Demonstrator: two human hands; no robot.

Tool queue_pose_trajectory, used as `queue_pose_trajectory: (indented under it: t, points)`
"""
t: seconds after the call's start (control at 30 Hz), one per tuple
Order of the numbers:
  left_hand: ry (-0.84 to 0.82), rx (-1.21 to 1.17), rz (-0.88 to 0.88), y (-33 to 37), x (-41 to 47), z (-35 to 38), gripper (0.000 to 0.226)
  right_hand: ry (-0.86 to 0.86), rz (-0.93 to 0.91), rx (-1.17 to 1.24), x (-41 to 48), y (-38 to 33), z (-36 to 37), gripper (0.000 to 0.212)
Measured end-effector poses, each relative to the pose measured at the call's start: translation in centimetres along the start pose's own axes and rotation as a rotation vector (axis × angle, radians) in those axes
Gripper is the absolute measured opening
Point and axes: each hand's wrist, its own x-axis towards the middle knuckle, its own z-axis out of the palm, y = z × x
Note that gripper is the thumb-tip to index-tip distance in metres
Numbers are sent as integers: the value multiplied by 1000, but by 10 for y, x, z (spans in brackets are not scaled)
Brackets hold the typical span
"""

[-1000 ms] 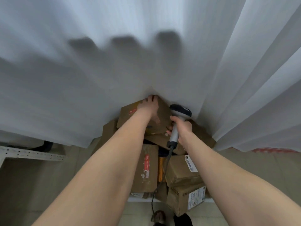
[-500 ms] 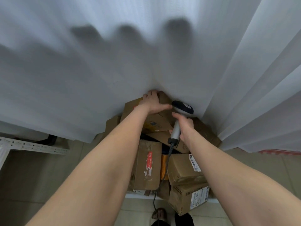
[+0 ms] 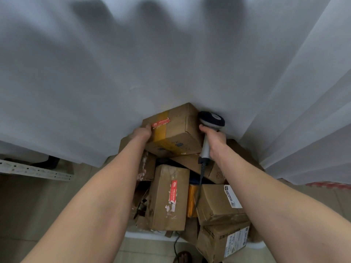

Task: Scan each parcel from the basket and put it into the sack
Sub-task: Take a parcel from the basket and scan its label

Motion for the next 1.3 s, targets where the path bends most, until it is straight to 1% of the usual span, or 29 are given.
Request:
queue_pose_trajectory:
  t: [0.07, 0.17, 0.27, 0.33, 0.4, 0.47, 0.57, 0.7, 0.73, 0.77, 0.8, 0.83, 0.9, 1.0, 1.07, 1.13, 1.2, 1.3]
  points:
    - [0, -7, -5, -2, 2, -2, 68, -5, -8, -5, -1, 3, 1, 73]
    - [-59, -28, 21, 0, -3, -7, 71, 5, -23, -15, -5, 4, 3, 76]
    - [-40, -54, 41, 2, -4, -7, 73, 20, -38, -9, -7, 3, 4, 78]
    - [-35, -134, 57, -1, -9, -8, 69, 27, -38, 15, -13, 2, 2, 76]
    - [-38, -270, 77, -4, -19, -14, 64, 45, -40, 50, -24, 1, -2, 74]
    - [-80, -393, 76, -5, -36, -26, 63, 65, -41, 70, -38, -5, -6, 77]
    - [-133, -503, 63, -2, -63, -51, 69, 67, -51, 80, -66, -13, -12, 75]
    - [-184, -630, 2, -2, -108, -91, 74, 74, -63, 110, -113, -23, -19, 70]
    - [-208, -663, -23, -4, -116, -102, 81, 84, -63, 120, -126, -25, -21, 73]
    - [-216, -689, -44, -7, -121, -112, 92, 94, -61, 132, -139, -27, -23, 76]
    - [-203, -689, -64, -11, -122, -120, 102, 99, -55, 148, -152, -28, -25, 80]
    - [-189, -689, -68, -14, -125, -129, 104, 95, -52, 162, -165, -29, -26, 82]
    - [-181, -659, -88, -18, -149, -151, 93, 74, -54, 196, -189, -31, -29, 84]
    - [-206, -631, -88, -24, -194, -182, 55, 43, -76, 223, -225, -33, -30, 85]
    - [-235, -632, -83, -34, -213, -201, 36, 21, -94, 222, -248, -35, -29, 78]
    - [-268, -618, -95, -48, -234, -219, 28, -20, -112, 214, -270, -33, -27, 71]
    - [-289, -604, -105, -65, -256, -234, 25, -57, -132, 207, -290, -30, -26, 68]
    - [-320, -653, -128, -98, -283, -252, 31, -110, -165, 210, -321, -22, -27, 59]
